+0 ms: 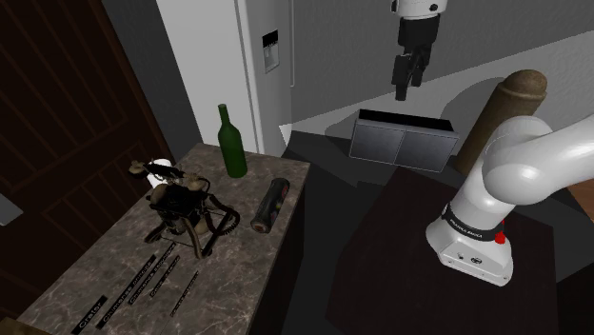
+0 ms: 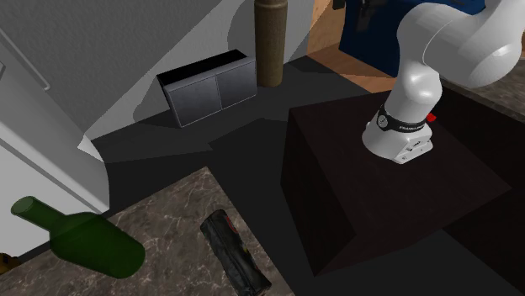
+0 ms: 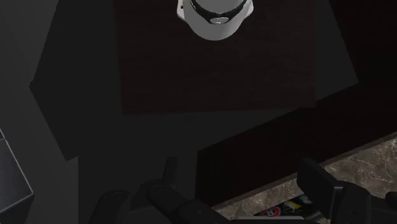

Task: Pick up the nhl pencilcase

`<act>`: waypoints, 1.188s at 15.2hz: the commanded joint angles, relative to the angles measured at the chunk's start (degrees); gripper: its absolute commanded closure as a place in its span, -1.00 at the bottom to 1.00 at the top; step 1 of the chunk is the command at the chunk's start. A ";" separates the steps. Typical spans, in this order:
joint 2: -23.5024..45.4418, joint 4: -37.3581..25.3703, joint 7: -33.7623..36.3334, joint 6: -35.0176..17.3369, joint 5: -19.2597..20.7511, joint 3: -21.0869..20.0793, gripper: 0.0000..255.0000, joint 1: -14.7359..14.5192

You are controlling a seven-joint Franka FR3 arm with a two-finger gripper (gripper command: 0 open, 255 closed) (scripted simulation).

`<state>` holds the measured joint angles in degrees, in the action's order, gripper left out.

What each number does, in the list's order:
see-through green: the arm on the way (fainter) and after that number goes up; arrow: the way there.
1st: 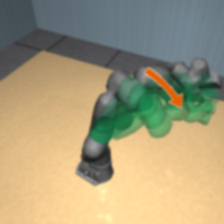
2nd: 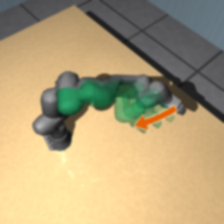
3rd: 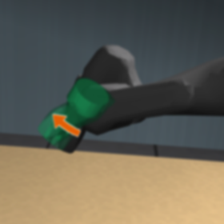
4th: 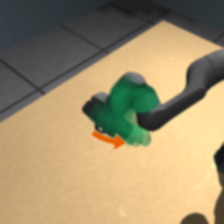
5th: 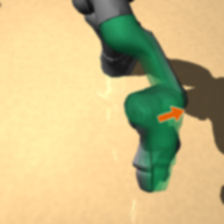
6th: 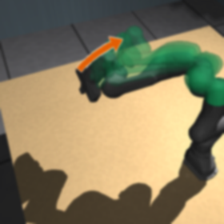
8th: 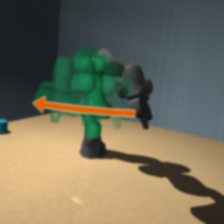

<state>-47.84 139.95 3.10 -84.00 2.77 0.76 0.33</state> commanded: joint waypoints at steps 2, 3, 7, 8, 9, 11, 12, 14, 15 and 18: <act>0.62 0.78 2.40 -1.22 -0.96 -1.42 -1.00 0.02; 1.37 1.46 4.78 -2.48 -1.91 -2.85 -1.00 0.05; 5.67 3.19 14.21 -7.86 -5.37 -8.45 -1.00 0.15; 7.06 3.37 16.53 -9.28 -6.13 -9.84 -1.00 0.24; 8.57 3.45 18.84 -10.71 -6.82 -11.21 -1.00 0.34; 11.93 3.29 23.49 -13.60 -7.98 -13.88 -1.00 0.58; 13.77 3.07 25.81 -15.06 -8.44 -15.18 -1.00 0.77; 17.76 2.31 30.48 -17.94 -9.07 -17.72 -1.00 1.22; 19.89 1.78 32.83 -19.35 -9.22 -18.94 -1.00 1.50; 26.79 -0.36 40.08 -23.41 -8.90 -22.34 -1.00 2.44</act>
<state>-23.41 140.23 40.37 -105.90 -6.16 -20.32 2.51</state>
